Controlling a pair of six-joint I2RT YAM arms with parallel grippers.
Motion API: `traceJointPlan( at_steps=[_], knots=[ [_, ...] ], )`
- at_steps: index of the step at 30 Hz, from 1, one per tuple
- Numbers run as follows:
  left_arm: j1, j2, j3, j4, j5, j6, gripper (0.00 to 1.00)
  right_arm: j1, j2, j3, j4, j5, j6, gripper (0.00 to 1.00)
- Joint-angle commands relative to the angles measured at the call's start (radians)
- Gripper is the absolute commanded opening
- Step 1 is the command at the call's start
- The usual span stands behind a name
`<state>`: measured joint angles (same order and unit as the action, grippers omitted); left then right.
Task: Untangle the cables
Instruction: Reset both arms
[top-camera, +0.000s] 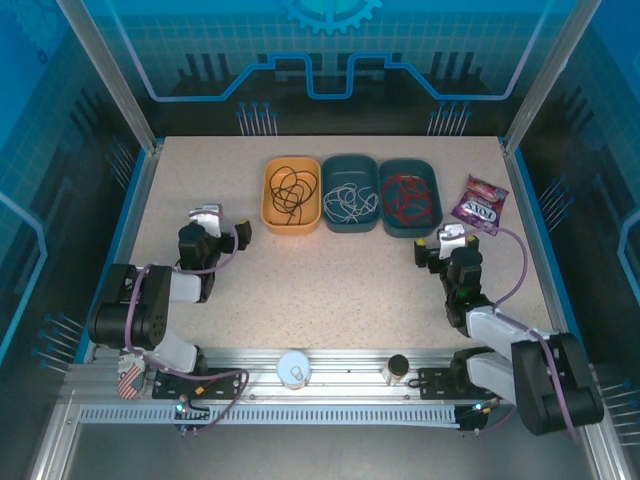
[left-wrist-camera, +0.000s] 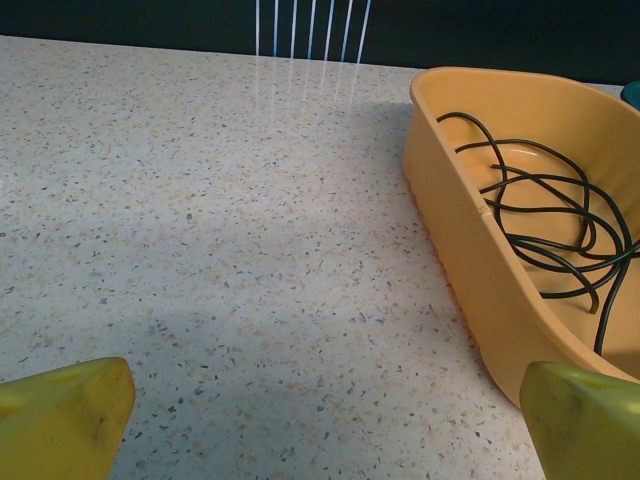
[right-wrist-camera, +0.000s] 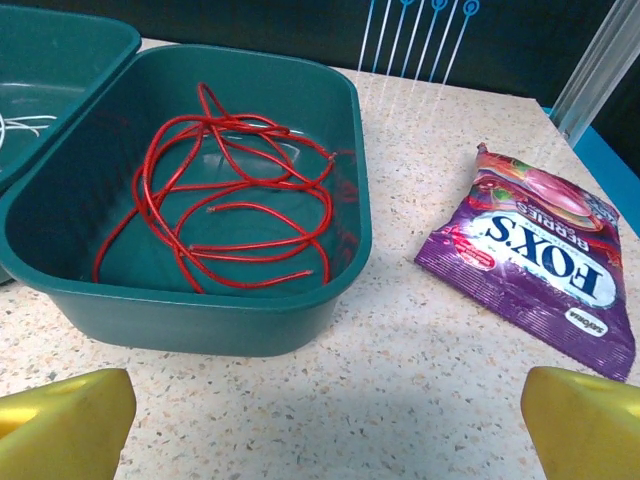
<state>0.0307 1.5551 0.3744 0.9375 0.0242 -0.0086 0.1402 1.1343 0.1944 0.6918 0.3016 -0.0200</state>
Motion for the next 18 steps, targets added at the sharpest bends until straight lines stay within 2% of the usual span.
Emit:
traceJointPlan(
  at_steps=[1, 6, 12, 15, 18],
  knots=[
    [0.005, -0.004, 0.006, -0.006, 0.020, -0.003, 0.99, -0.027, 0.062, -0.003, 0.205, -0.058, -0.008, 1.00],
    [0.003, -0.003, 0.006, -0.008, 0.017, -0.001, 0.99, -0.049, 0.148, 0.022, 0.285, -0.085, -0.007, 1.00],
    [0.003, -0.004, 0.006, -0.008, 0.017, -0.001, 0.99, -0.084, 0.171, 0.066, 0.222, -0.116, 0.045, 1.00],
    [0.003, -0.003, 0.006, -0.007, 0.018, 0.000, 0.99, -0.099, 0.258, 0.027, 0.406, -0.219, 0.045, 1.00],
    [0.002, -0.004, 0.006, -0.008, 0.016, 0.000, 0.99, -0.099, 0.333, 0.031, 0.462, -0.220, 0.046, 1.00]
  ],
)
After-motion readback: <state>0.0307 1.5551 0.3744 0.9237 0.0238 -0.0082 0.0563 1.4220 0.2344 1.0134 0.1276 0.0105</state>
